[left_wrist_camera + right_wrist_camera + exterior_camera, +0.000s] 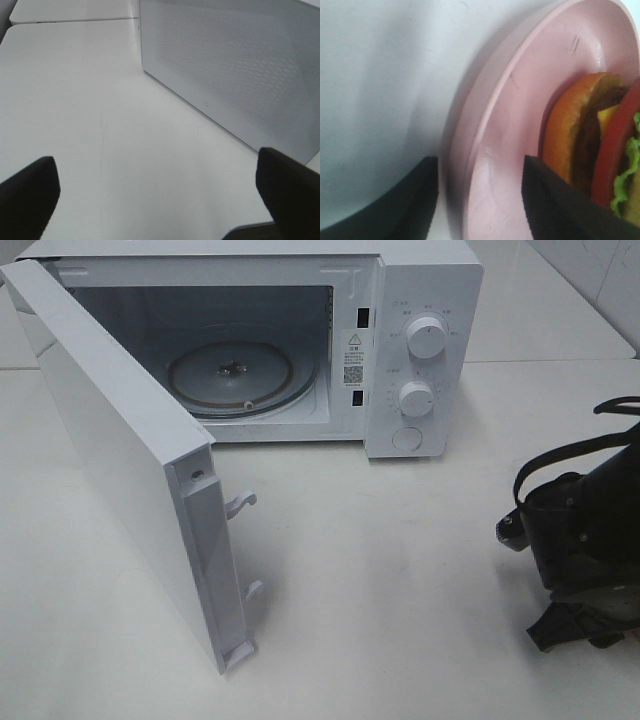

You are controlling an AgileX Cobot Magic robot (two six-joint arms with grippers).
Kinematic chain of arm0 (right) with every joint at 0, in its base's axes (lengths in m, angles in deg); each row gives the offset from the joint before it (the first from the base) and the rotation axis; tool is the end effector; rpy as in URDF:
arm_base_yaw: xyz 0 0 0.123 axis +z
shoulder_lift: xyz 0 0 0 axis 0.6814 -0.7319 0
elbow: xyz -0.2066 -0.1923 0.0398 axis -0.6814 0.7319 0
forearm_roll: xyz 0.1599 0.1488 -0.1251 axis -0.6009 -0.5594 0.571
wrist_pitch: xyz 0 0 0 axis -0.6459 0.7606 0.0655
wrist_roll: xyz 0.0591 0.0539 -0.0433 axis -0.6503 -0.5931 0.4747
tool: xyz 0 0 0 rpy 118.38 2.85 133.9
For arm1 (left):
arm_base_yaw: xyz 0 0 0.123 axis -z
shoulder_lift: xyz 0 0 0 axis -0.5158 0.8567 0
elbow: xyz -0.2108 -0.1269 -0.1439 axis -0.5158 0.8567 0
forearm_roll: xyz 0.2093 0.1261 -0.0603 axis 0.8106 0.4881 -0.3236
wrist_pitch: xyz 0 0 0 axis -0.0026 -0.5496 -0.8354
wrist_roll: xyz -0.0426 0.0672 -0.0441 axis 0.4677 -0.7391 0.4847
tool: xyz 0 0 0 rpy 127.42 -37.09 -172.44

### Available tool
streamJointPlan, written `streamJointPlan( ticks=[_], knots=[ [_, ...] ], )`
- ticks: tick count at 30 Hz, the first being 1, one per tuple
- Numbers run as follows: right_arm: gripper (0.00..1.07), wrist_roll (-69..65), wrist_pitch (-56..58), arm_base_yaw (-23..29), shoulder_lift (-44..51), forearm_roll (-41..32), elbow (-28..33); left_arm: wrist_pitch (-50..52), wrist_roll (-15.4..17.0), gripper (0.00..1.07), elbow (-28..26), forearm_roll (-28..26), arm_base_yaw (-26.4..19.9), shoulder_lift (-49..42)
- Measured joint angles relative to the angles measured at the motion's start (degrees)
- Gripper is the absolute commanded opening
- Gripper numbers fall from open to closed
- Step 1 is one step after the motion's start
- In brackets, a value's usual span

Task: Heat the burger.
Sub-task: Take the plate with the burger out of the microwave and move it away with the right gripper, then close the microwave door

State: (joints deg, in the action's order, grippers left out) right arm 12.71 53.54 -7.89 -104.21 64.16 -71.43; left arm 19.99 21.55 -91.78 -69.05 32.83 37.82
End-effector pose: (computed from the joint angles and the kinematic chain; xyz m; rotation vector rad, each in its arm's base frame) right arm 0.2100 0.0771 0.0933 -0.4017 2.7342 -0.9378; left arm -0.0097 -0.0095 0.2815 0.1263 2.0334 -0.1138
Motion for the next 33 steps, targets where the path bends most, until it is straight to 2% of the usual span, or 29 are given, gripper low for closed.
streamJointPlan(
  ticks=[2, 5, 7, 10, 12, 15, 17, 18, 19, 20, 22, 23, 27, 31, 33],
  knots=[
    [0.59, 4.18, -0.11, 0.00, 4.70, -3.15, -0.06, 0.00, 0.00, 1.00, 0.00, 0.00, 0.00, 0.00],
    [0.59, 5.79, -0.06, 0.00, 6.65, -4.47, -0.06, 0.00, 0.00, 1.00, 0.00, 0.00, 0.00, 0.00],
    [0.59, 13.12, 0.06, 0.00, 14.21, -10.03, 0.00, 0.00, 0.00, 1.00, 0.00, 0.00, 0.00, 0.00],
    [0.60, 15.24, 0.11, 0.00, 16.21, -11.69, 0.00, 0.00, 0.00, 1.00, 0.00, 0.00, 0.00, 0.00],
    [0.68, 25.32, -0.06, 0.00, 23.72, -18.79, 0.00, 0.00, 0.00, 1.00, 0.00, 0.00, 0.00, 0.00],
    [0.71, 31.28, -0.34, 0.00, 27.04, -22.75, 0.00, 0.00, 0.00, 1.00, 0.00, 0.00, 0.00, 0.00],
    [0.81, 38.04, -0.11, 0.00, 31.97, -27.85, 0.00, 0.00, 0.00, 1.00, 0.00, 0.00, 0.00, 0.00],
    [0.81, 38.04, -0.11, 0.00, 31.97, -27.85, 0.00, 0.00, 0.00, 1.00, 0.00, 0.00, 0.00, 0.00],
    [0.81, 41.83, 0.80, 0.00, 34.89, -31.51, 0.00, 0.00, 0.00, 1.00, 0.00, 0.00, 0.00, 0.00],
    [0.81, 41.83, 0.80, 0.00, 34.89, -31.51, 0.00, 0.00, 0.00, 1.00, 0.00, 0.00, 0.00, 0.00],
    [0.81, 48.30, 2.41, 0.00, 39.13, -36.90, 0.00, 0.00, 0.00, 1.00, 0.00, 0.00, 0.00, 0.00],
    [0.81, 48.30, 2.41, 0.00, 39.13, -36.90, 0.00, 0.00, 0.00, 1.00, 0.00, 0.00, 0.00, 0.00],
    [0.79, 55.52, 4.70, 0.00, 46.24, -44.29, 0.00, 0.00, 0.00, 1.00, 0.00, 0.00, 0.00, 0.00],
    [0.78, 57.35, 6.59, 0.00, 50.59, -46.81, 0.00, 0.00, 0.00, 1.00, 0.00, 0.00, 0.00, 0.00],
    [0.76, 57.98, 9.34, 0.00, 55.81, -48.01, 0.00, 0.00, 0.00, 1.00, 0.00, 0.00, 0.00, 0.00]
  ],
)
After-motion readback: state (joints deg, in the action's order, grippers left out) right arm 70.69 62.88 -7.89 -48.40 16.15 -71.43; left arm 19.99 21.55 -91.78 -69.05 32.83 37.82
